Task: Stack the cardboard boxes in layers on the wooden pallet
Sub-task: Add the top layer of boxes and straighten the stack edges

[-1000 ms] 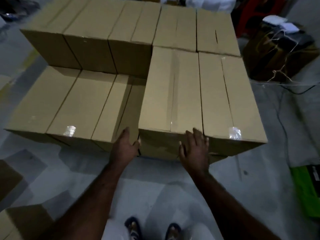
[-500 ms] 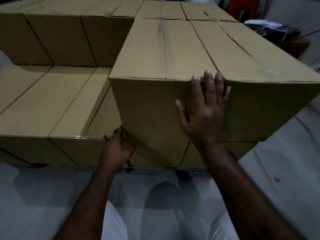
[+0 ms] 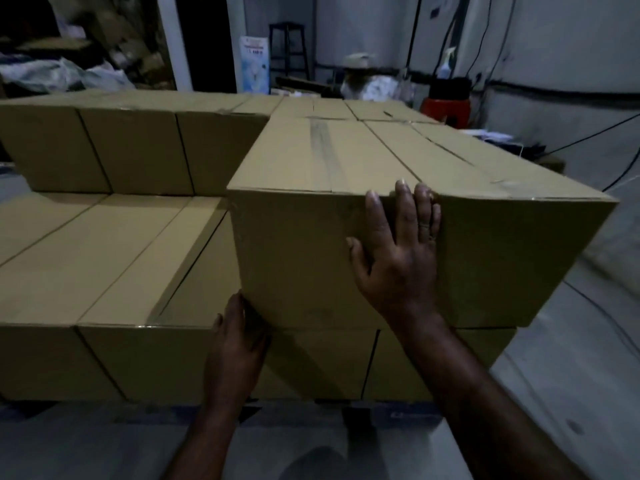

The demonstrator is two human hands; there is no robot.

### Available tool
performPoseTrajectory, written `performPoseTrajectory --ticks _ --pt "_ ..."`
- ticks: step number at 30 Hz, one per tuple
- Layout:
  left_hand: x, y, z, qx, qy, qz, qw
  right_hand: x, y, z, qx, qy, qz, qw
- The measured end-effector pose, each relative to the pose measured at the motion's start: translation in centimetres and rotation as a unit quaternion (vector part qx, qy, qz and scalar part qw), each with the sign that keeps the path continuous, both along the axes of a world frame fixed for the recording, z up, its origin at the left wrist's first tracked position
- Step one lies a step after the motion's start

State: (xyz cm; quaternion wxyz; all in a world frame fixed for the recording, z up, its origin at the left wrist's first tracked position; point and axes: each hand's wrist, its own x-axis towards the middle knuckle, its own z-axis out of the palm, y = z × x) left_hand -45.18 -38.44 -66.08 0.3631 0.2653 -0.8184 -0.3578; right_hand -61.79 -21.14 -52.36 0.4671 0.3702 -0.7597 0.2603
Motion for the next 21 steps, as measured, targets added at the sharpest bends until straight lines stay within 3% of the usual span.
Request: performPoseTrajectory --ticks 9,16,21 --pt "-2.2 0.5 -0.8 -0.138 -0.037 0.009 0.99 -0.6 -2.1 -0.4 -0.007 0.045 -0.008 0.999" --pt "-1.5 -1.1 -1.4 -0.144 -0.011 0.013 0.989 -0.4 -1.9 -1.6 -0.069 0.049 0.038 0.996" --pt "-1.1 -1.2 -1.3 -0.066 0.033 0.006 0.997 2.7 -0.8 -7.3 -0.199 -0.086 0.068 0.974"
